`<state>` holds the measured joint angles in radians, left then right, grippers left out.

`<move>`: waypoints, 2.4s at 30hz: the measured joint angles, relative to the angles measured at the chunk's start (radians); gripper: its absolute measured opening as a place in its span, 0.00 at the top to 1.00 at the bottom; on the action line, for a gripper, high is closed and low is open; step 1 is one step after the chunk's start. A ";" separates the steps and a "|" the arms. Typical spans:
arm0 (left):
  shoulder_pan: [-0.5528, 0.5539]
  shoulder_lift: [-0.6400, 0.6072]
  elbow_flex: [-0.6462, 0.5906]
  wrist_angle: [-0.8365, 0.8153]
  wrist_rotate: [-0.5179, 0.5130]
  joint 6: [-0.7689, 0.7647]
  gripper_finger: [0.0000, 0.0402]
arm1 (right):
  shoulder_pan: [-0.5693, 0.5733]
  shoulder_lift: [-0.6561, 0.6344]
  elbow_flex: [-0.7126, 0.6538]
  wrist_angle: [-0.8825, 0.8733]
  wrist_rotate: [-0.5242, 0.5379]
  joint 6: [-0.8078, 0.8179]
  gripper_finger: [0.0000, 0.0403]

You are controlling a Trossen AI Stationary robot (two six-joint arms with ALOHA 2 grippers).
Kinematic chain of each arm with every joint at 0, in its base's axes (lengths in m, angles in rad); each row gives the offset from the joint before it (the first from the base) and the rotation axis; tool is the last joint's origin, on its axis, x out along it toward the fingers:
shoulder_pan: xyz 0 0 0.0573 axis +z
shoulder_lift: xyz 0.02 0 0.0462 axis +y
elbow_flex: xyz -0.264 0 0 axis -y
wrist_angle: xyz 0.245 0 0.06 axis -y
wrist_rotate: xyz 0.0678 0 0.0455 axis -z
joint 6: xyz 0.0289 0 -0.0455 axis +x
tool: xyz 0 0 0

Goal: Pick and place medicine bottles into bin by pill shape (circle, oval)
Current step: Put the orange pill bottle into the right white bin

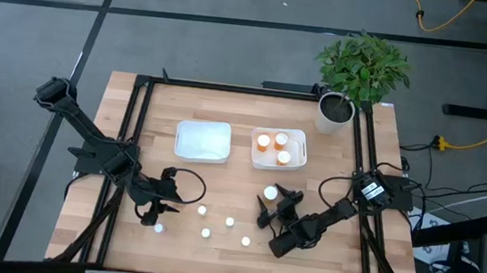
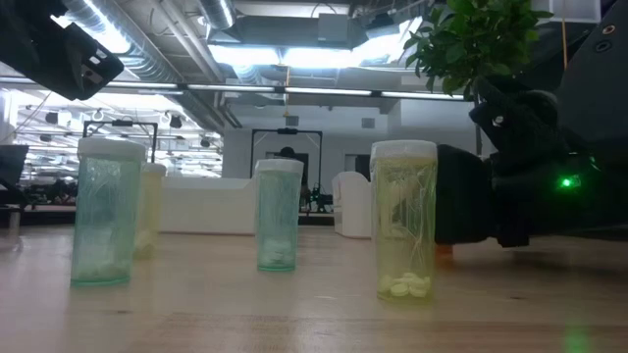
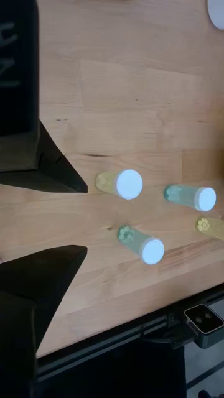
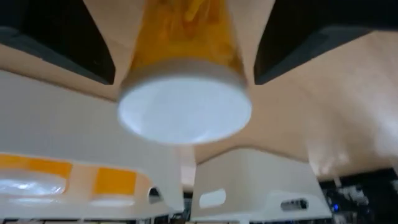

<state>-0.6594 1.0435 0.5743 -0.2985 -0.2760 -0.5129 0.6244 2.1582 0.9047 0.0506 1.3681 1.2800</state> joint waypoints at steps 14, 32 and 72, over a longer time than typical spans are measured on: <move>0.000 0.000 0.000 0.000 0.000 0.000 0.65 | 0.096 -0.127 0.001 -0.105 -0.016 -0.007 0.03; 0.000 0.000 0.000 0.000 0.000 0.000 0.65 | -0.097 -0.665 0.002 -0.303 -0.697 -0.273 0.03; 0.000 0.000 0.000 0.000 0.000 0.000 0.65 | -0.254 -0.305 0.497 -1.001 -1.093 0.133 0.03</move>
<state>-0.6598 1.0435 0.5743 -0.2981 -0.2760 -0.5129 0.3703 1.8536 1.4017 -0.9504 0.2749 1.4132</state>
